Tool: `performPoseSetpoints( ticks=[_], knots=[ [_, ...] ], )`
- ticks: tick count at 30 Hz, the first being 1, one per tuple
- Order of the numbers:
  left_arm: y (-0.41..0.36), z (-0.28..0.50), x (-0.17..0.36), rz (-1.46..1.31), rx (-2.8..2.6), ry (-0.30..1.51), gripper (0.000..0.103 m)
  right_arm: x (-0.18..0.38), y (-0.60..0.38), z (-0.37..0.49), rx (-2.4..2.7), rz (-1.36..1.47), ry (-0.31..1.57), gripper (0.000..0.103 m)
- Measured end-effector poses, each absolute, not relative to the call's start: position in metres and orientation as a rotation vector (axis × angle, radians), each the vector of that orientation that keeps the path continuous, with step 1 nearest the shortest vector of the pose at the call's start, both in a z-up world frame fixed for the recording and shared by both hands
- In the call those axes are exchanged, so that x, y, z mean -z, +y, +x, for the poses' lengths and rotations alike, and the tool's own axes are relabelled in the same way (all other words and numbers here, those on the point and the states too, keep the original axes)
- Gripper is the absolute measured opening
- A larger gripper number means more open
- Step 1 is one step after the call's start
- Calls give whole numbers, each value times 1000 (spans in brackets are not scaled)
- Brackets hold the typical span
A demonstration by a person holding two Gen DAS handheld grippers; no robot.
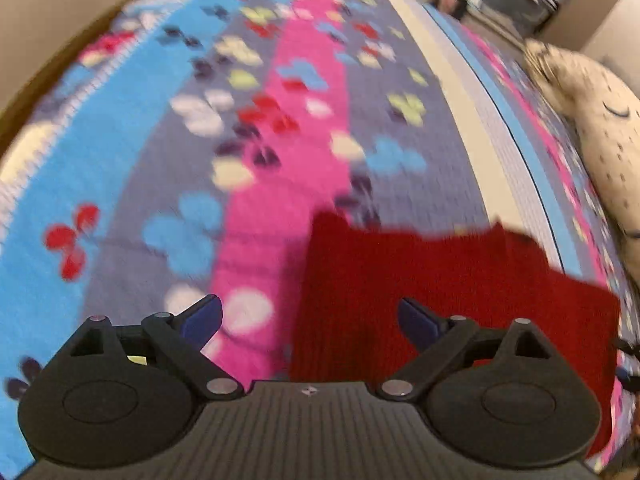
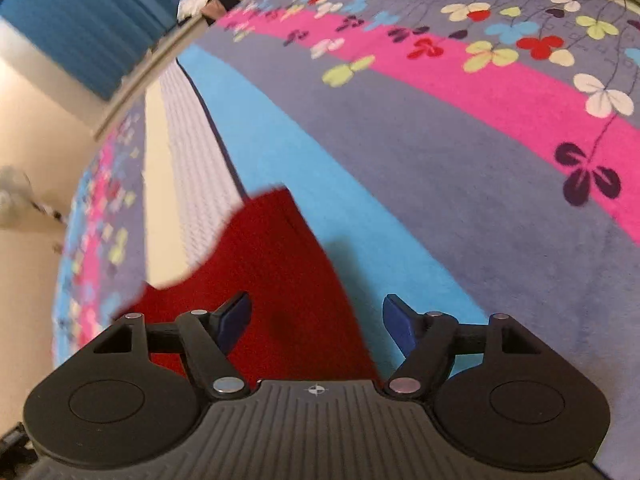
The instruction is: Fold small clothes
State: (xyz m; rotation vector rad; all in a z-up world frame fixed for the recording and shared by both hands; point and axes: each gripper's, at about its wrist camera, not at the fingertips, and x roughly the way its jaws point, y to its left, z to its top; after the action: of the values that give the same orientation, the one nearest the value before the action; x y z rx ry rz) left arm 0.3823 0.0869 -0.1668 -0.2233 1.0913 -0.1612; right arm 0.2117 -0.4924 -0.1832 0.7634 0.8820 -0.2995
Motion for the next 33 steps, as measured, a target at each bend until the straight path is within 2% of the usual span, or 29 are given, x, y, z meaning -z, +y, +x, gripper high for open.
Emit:
performPoseSetpoints(
  ticks=[2,3,4,5,6,10,12,13,14,15,16,17,18,19,21,22,23,26,33],
  knots=[
    [79,383,178,-223,166,1122,95,193,-490,217,289,791,889,71],
    [74,382,181,-211,146,1115,88,194,-488,221,264,799,889,62],
    [70,383,179,-189,127,1081,43,192,-484,222,242,793,881,30],
    [68,385,179,-182,129,1067,14,188,-480,225,238,768,872,20],
    [71,386,179,-196,120,1068,11,180,-475,228,241,714,850,16],
    [69,388,172,-154,91,1006,11,164,-464,232,240,610,804,15],
    [68,393,189,-120,72,1040,11,182,-469,239,277,619,846,16],
    [68,394,196,-121,66,1049,14,194,-471,242,294,628,871,25],
    [66,392,197,-120,56,1046,15,201,-472,243,313,630,878,43],
    [65,391,195,-117,52,1037,16,202,-474,241,346,636,868,53],
    [63,388,190,-113,57,1030,27,200,-476,238,365,654,864,65],
    [62,385,183,-102,60,1032,42,197,-479,233,368,683,857,66],
    [61,380,176,-90,51,1033,78,191,-481,225,378,702,855,66],
    [59,371,166,-63,34,1008,92,184,-481,215,395,701,850,66],
    [53,341,143,29,38,943,94,158,-469,184,396,646,799,66],
    [49,323,133,74,29,940,101,145,-460,166,383,609,772,69],
    [46,303,124,102,4,929,103,131,-447,145,360,566,750,75],
    [37,230,100,130,14,904,103,94,-394,80,304,430,737,85],
    [20,94,73,40,-8,988,103,47,-299,-35,160,296,701,88]
  ],
)
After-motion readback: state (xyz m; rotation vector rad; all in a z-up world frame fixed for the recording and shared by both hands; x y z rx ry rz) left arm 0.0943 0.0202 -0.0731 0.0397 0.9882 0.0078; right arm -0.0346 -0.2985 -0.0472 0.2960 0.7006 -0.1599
